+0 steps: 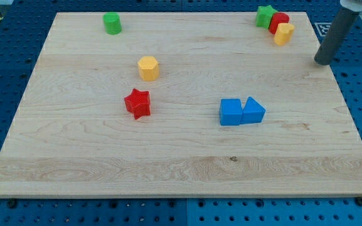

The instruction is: Place the yellow heart diagonally to the bottom left of the red circle

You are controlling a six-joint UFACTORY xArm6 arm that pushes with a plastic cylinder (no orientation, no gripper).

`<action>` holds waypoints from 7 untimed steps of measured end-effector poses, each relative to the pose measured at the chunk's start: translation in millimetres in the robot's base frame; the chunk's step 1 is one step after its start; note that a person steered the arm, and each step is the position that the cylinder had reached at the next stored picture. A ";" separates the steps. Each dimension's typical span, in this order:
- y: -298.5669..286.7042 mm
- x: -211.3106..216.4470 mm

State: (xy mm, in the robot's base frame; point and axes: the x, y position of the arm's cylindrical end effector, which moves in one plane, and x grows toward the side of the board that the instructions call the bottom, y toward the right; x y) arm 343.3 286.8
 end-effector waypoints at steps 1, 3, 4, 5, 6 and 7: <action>0.8 -42.0; -4.3 -94.5; -23.2 -94.5; -33.6 -90.7; -47.1 -76.3; -50.5 -61.9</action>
State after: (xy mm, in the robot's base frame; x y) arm 281.4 236.3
